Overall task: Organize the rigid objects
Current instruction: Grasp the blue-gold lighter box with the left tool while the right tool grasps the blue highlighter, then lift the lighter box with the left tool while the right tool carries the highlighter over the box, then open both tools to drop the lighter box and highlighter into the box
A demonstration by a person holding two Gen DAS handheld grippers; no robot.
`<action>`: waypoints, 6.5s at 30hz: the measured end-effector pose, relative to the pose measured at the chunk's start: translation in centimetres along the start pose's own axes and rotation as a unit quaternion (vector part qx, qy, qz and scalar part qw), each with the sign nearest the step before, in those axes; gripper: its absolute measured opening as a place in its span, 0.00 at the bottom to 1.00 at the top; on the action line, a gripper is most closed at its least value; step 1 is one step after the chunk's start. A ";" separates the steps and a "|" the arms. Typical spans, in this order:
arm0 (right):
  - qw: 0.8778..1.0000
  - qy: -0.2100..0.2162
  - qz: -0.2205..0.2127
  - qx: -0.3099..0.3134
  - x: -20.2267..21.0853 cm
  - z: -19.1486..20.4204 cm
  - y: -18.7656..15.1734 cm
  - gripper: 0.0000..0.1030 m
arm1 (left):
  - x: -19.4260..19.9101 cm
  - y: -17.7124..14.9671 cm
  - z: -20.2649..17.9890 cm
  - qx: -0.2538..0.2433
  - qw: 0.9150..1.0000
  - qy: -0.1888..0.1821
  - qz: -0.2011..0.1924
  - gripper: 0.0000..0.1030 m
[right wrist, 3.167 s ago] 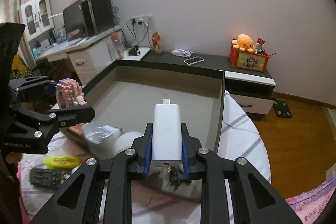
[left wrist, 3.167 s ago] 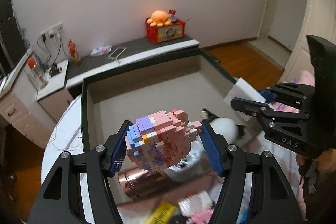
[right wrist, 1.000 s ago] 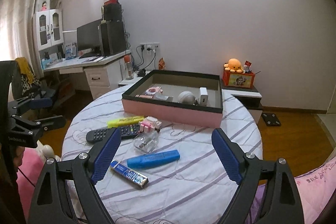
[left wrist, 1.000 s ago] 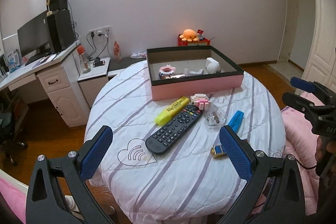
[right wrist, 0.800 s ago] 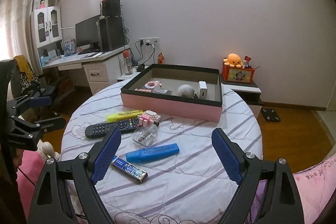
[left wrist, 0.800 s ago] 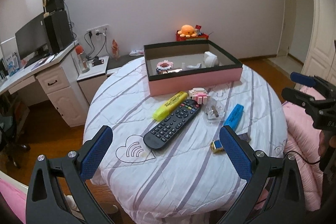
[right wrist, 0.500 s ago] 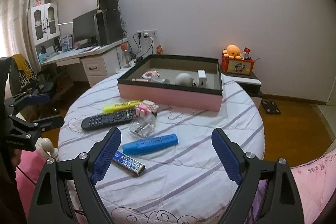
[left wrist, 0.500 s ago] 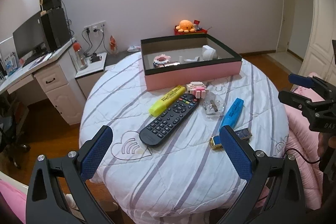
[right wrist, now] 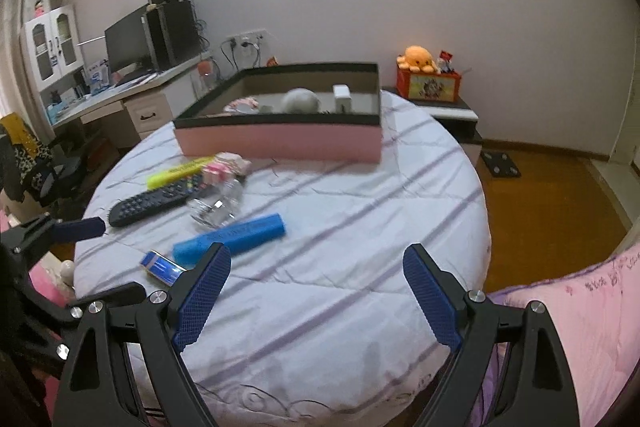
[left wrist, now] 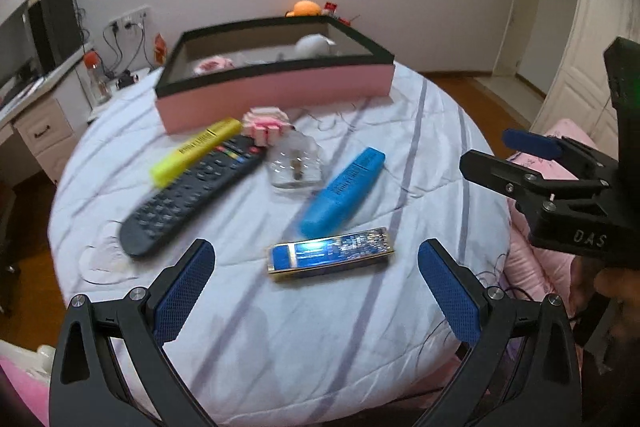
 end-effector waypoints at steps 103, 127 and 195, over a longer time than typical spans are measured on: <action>0.998 0.004 0.054 0.036 -7.4 0.5 0.2 0.26 | -1.9 -4.2 4.7 0.012 0.999 0.045 0.011 0.82; 0.990 0.118 -0.073 0.030 2.6 4.8 5.8 0.26 | 4.4 3.4 7.3 0.010 0.993 0.072 -0.091 0.82; 0.994 0.098 -0.003 0.051 -17.6 6.6 14.1 0.27 | -12.6 15.8 18.2 0.077 0.992 0.060 -0.081 0.88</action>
Point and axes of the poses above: each gripper's, at about its wrist camera, not at the fingertips, and x roughly against the way its jaws point, z to its left, y to its top, the point moved 5 cm from there along -x, roughly the way its jaws point, and after that the axes turned 14 degrees about -x, right-handed, at the moved point
